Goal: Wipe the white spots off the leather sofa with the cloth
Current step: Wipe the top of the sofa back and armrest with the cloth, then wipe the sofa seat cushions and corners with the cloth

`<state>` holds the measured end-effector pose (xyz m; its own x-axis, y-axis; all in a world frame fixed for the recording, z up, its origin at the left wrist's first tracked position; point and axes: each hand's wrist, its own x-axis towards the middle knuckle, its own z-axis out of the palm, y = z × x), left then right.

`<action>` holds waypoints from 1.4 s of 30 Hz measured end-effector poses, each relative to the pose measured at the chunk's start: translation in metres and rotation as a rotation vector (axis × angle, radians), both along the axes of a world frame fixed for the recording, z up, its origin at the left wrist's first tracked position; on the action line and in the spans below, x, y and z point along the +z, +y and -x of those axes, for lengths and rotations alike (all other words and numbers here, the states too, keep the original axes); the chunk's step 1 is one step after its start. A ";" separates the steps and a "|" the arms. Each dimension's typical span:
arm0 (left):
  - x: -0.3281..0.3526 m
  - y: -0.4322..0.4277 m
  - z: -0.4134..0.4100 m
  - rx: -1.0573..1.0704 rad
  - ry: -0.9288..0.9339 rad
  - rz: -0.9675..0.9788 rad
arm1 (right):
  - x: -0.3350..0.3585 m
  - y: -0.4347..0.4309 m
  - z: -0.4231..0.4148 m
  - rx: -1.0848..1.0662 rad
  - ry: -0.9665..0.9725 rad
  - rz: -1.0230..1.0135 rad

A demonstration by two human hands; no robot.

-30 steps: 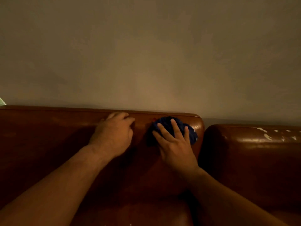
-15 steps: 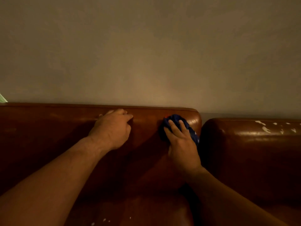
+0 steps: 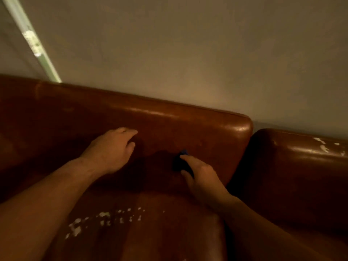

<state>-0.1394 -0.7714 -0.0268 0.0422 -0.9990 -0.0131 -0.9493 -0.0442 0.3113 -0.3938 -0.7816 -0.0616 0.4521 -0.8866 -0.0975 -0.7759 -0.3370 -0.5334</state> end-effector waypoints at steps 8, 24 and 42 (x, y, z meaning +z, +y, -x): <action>-0.065 0.114 -0.060 0.203 0.012 -0.187 | -0.074 0.052 -0.036 -0.025 -0.056 -0.307; -0.209 0.166 -0.118 0.505 0.071 -0.584 | -0.247 0.089 -0.049 -0.176 0.357 -0.158; -0.229 0.173 -0.121 0.530 0.013 -0.628 | -0.254 0.060 -0.129 0.059 0.291 -0.070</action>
<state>-0.0180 -0.5986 -0.2557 0.5023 -0.6528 -0.5670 -0.7502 -0.6552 0.0897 -0.2652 -0.7212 -0.3153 0.4466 -0.8465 -0.2899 -0.8797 -0.3562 -0.3151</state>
